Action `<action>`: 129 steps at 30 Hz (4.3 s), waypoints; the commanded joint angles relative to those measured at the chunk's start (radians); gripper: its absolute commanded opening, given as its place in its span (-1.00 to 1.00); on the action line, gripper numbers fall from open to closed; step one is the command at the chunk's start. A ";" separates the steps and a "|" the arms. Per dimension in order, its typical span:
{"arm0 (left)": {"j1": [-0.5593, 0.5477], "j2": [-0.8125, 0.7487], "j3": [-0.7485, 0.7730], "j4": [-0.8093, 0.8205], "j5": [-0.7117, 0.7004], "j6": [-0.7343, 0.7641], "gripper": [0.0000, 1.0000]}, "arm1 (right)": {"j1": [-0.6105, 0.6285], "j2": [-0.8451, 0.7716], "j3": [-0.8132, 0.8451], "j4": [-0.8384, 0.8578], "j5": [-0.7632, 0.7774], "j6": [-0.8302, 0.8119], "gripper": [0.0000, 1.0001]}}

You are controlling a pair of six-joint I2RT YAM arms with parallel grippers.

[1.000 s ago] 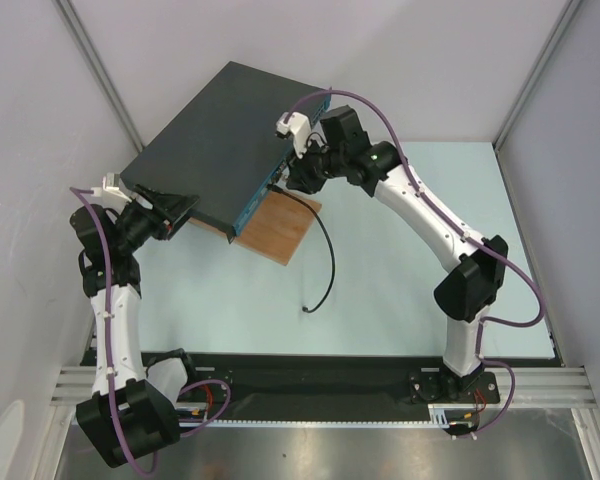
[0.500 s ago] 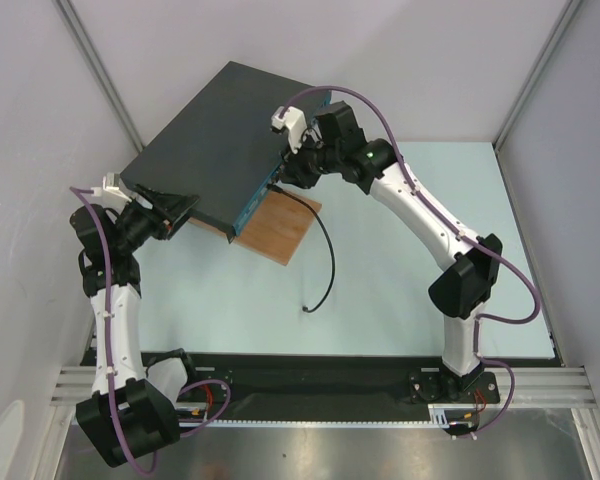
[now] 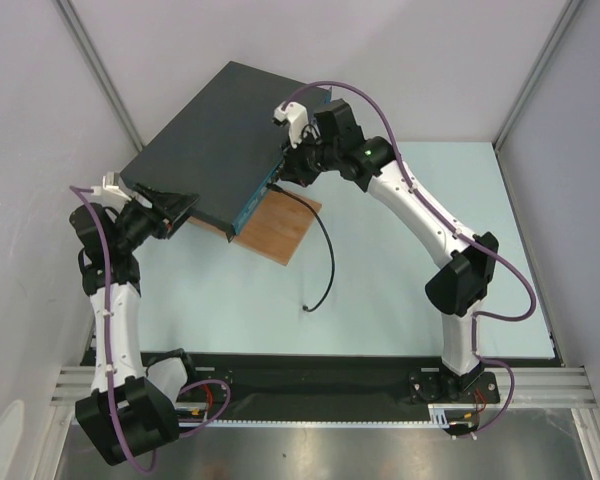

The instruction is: Insert the plug into the switch port

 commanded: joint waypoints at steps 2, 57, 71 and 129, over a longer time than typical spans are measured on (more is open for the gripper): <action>-0.022 0.048 0.040 0.142 -0.097 0.103 -0.99 | 0.011 0.039 0.079 0.229 0.011 0.094 -0.91; 0.283 0.166 0.143 -0.139 -0.142 0.230 0.14 | -0.545 -0.366 -0.457 -0.150 -0.133 -0.050 0.52; 0.300 0.184 0.124 -0.194 -0.180 0.288 -0.48 | -0.766 -0.397 -0.526 -0.238 -0.179 -0.122 0.54; 0.335 -0.158 0.200 -0.306 -0.047 0.848 0.92 | -1.152 -0.292 -0.963 -0.567 0.102 -0.592 0.59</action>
